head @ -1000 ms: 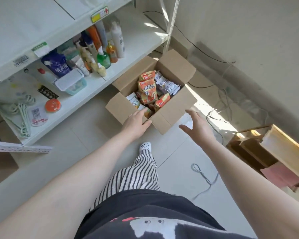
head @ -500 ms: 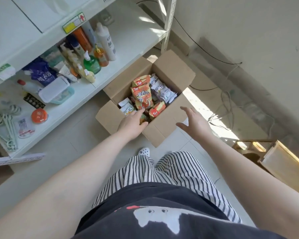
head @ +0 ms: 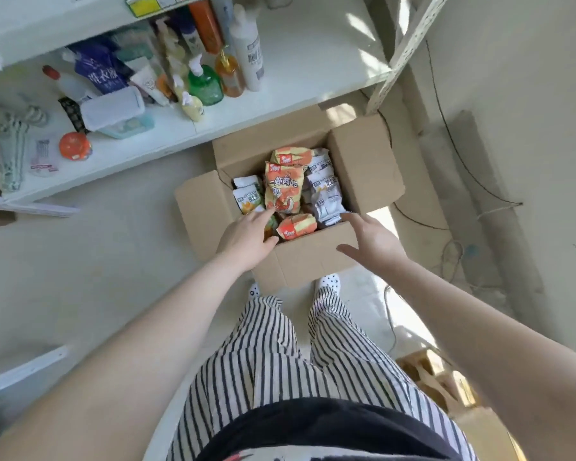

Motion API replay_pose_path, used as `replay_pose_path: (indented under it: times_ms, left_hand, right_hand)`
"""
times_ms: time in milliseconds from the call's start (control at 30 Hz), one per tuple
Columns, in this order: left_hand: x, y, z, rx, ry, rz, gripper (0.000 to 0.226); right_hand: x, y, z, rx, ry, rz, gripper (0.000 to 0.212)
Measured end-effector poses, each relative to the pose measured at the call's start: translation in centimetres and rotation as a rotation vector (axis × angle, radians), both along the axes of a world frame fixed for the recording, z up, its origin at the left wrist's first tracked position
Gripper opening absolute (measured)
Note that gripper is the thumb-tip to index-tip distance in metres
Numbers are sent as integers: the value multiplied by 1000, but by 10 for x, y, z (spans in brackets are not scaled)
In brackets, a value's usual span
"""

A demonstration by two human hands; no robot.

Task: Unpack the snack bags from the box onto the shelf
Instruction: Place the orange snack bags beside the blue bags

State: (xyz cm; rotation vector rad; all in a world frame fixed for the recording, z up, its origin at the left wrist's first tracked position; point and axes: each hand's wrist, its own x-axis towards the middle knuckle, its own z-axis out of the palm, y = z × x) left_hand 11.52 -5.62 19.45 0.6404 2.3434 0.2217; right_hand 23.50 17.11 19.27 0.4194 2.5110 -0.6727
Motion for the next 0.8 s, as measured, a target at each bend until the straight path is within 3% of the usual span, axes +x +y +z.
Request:
replay_pose_path:
  times_ms: [167, 367, 600, 800]
  left_hand:
    - [-24, 8, -45, 7, -7, 131, 61]
    - [-68, 10, -160, 27, -68, 287, 59]
    - [-107, 26, -314, 175, -249, 577, 85]
    - [-135, 56, -404, 185, -239, 684, 110]
  right_hand:
    - [-39, 21, -55, -35, -35, 40, 70]
    - [-99, 32, -163, -121, -34, -92, 64]
    - [-180, 55, -296, -211, 81, -319, 77]
    - [-251, 58, -372, -293, 223, -379, 91]
